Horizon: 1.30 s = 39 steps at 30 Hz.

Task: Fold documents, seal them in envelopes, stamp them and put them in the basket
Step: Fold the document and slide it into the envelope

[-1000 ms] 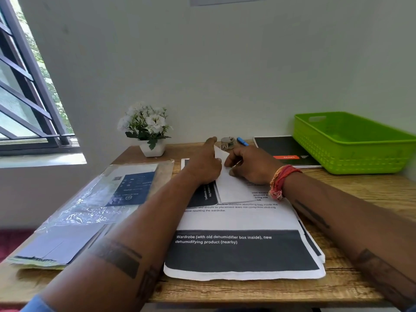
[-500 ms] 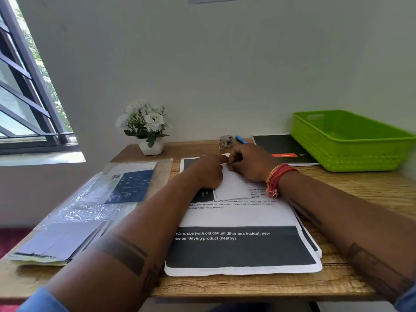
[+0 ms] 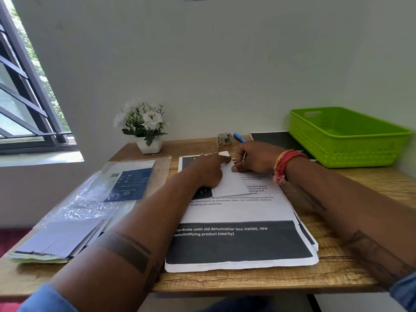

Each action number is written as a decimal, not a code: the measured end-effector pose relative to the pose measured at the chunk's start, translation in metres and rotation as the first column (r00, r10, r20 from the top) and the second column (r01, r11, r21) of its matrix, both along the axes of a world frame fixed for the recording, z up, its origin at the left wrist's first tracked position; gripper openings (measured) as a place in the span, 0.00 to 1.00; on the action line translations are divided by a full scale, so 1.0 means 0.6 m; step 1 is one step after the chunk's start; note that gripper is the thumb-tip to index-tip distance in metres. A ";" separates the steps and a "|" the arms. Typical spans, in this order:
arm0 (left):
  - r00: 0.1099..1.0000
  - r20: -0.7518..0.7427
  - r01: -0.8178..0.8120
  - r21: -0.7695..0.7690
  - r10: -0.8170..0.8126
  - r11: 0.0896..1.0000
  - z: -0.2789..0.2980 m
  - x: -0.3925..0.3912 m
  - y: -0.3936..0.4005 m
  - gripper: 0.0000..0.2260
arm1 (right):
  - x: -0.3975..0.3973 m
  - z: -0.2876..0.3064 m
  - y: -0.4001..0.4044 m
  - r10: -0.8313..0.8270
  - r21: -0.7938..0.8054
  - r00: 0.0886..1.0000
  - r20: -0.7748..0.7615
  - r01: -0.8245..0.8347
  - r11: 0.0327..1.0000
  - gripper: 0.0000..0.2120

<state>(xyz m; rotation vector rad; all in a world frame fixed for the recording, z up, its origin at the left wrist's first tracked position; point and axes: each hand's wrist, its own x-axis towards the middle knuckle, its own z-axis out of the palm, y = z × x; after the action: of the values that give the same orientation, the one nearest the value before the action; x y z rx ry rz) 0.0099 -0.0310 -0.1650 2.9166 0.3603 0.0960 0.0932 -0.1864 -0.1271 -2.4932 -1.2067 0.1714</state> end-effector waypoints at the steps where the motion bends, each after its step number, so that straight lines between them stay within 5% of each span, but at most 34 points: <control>1: 1.000 0.000 0.001 0.000 -0.001 1.000 -0.001 0.001 0.000 0.28 | -0.002 0.004 -0.004 0.007 -0.022 1.000 -0.009 -0.008 1.000 0.10; 11: 1.000 0.005 0.019 -0.003 -0.019 1.000 0.003 -0.002 -0.002 0.27 | -0.017 0.034 -0.029 0.091 -0.245 0.987 -0.134 -0.122 0.962 0.20; 23: 1.000 -0.006 0.014 -0.018 -0.014 1.000 0.003 -0.003 -0.003 0.27 | -0.013 0.046 -0.034 0.128 -0.393 0.957 -0.260 -0.226 0.891 0.19; 30: 0.997 -0.016 -0.075 -0.059 0.074 0.995 -0.001 0.000 0.001 0.26 | 0.009 0.026 -0.051 0.192 -0.043 0.947 -0.259 -0.210 0.977 0.06; 39: 0.997 -0.047 -0.065 -0.037 0.064 0.997 -0.005 0.006 0.008 0.25 | 0.008 0.015 -0.025 0.086 -0.029 0.994 -0.069 -0.088 0.996 0.13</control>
<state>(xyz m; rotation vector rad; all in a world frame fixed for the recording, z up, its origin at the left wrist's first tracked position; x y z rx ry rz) 0.0135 -0.0260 -0.1680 2.8738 0.4589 0.0313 0.0979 -0.2011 -0.1180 -2.4425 -1.2949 0.2976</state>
